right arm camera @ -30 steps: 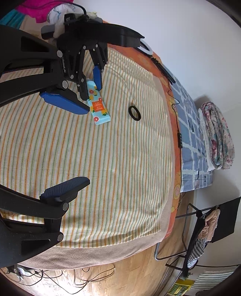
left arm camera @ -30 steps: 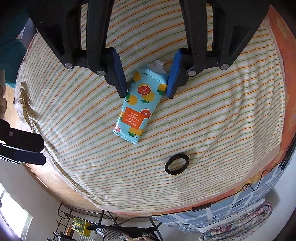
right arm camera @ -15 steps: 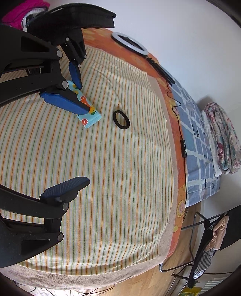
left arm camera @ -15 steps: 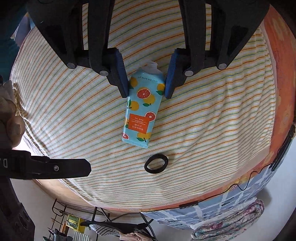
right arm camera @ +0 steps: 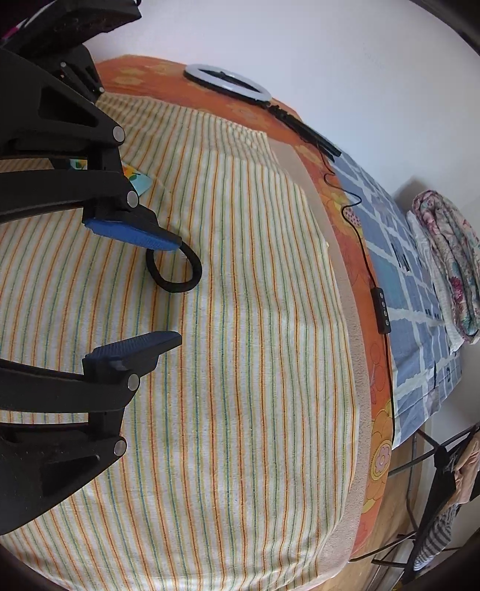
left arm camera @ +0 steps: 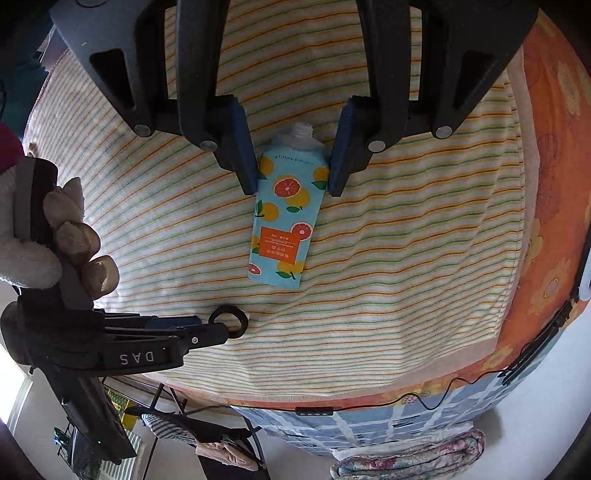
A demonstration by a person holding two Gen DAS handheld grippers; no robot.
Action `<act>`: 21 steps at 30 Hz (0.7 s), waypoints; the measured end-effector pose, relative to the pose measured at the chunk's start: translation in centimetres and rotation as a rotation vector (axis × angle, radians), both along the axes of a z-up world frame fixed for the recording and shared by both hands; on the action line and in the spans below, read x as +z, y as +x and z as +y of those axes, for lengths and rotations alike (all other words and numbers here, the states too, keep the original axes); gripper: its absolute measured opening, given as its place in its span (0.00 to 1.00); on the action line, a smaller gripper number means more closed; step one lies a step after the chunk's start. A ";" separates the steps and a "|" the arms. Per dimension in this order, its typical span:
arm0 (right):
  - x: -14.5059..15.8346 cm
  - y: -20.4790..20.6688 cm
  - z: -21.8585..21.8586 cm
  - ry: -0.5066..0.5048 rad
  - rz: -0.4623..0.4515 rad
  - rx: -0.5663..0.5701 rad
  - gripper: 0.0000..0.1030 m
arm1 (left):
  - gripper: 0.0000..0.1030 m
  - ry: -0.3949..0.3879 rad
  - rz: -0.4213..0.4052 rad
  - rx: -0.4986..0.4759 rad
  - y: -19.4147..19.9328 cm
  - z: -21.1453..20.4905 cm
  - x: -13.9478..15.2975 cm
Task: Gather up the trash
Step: 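Grasp the fruit-print tube with the left tool while the right tool grasps the black hair tie, then carry the fruit-print tube and hair tie to the blue basket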
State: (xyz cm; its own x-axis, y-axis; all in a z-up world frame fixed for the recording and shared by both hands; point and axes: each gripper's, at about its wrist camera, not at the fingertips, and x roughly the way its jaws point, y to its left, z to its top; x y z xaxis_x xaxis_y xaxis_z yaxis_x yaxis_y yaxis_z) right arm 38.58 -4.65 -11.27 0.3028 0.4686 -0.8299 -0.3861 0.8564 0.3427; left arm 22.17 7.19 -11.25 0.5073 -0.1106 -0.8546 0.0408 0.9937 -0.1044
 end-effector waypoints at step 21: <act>3.8 -4.6 -1.0 -0.055 -0.121 0.047 0.03 | 0.38 0.038 -0.048 0.038 -3.4 0.0 4.0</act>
State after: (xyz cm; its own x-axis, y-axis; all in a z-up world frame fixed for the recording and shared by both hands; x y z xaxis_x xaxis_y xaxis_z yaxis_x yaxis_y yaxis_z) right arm 33.94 -5.68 -7.45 0.3814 0.4394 -0.8133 -0.4617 0.8527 0.2442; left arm 18.80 7.18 -7.23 0.5513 -0.0584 -0.8323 0.0067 0.9978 -0.0657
